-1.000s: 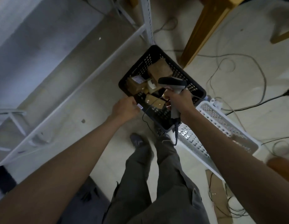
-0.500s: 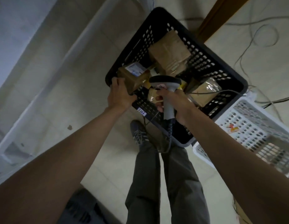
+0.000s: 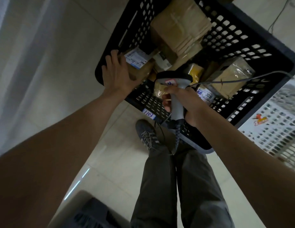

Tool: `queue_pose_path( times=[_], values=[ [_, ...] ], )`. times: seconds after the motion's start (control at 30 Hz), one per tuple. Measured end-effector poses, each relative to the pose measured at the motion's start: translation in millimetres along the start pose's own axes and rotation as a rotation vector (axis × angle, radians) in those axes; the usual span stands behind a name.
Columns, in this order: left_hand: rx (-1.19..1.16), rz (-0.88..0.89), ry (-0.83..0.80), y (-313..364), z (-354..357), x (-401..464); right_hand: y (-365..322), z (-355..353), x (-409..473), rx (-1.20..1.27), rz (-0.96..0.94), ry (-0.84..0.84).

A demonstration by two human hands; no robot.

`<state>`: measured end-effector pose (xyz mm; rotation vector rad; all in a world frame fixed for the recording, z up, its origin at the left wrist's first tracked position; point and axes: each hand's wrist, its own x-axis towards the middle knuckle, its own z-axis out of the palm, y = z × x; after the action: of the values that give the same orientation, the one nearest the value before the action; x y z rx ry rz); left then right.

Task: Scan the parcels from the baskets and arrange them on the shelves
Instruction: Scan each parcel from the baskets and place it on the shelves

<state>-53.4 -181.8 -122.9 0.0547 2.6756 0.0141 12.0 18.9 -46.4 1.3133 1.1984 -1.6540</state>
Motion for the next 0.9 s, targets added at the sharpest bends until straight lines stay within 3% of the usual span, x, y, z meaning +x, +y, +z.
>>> queue_pose_path(
  times=[0.43, 0.67, 0.9],
  values=[
    [-0.059, -0.087, -0.009, 16.9, 6.1, 2.9, 3.9, -8.5, 0.5, -0.006, -0.023, -0.016],
    [-0.48, -0.24, 0.064, 14.8, -7.4, -44.2, 15.1, -23.2, -23.8, 0.004, -0.058, -0.059],
    [-0.674, -0.371, 0.203, 34.3, -73.9, -131.1, 2.3, -28.3, -93.9, 0.003, -0.164, -0.128]
  ],
)
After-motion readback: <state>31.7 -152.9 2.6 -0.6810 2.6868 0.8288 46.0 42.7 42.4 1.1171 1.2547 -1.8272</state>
